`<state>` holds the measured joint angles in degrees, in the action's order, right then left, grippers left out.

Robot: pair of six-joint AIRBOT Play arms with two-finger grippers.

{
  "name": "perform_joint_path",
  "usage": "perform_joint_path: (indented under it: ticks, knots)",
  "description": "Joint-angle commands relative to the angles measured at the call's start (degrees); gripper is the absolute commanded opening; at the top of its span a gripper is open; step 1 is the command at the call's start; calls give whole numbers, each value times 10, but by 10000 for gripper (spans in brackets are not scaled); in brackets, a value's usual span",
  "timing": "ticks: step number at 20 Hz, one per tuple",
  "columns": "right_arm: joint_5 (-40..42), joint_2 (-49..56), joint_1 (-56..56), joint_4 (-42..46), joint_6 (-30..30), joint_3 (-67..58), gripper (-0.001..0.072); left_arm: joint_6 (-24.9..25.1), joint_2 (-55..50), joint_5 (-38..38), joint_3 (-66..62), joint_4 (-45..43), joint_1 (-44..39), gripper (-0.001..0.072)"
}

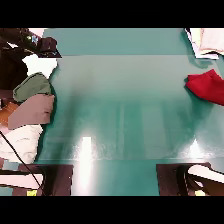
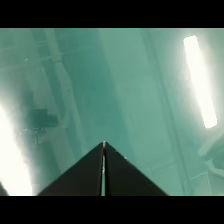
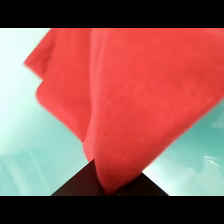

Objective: Fold the shirts.

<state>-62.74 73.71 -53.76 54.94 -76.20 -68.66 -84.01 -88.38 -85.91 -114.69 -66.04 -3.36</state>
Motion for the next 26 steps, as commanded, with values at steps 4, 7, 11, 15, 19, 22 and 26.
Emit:
perform_joint_path:
  ticks: [4,7,11,15,19,22,26]
  knots:
    - [24,-74,-11,175,-112,79,13,0,0,0,0,5,0,24]
    - [0,-94,-4,245,-111,84,597,5,0,-1,0,5,0,24]
    - [-34,-131,-26,300,-128,83,654,11,0,-2,0,5,0,24]
    - [-10,-174,-9,205,-128,83,648,10,0,15,0,5,0,24]
    - [-13,-207,69,136,-128,83,282,10,0,15,0,5,0,25]
    - [-13,-233,160,137,-127,83,14,10,0,15,0,5,0,24]
    - [-13,-264,274,137,-127,83,14,10,0,15,0,5,0,25]
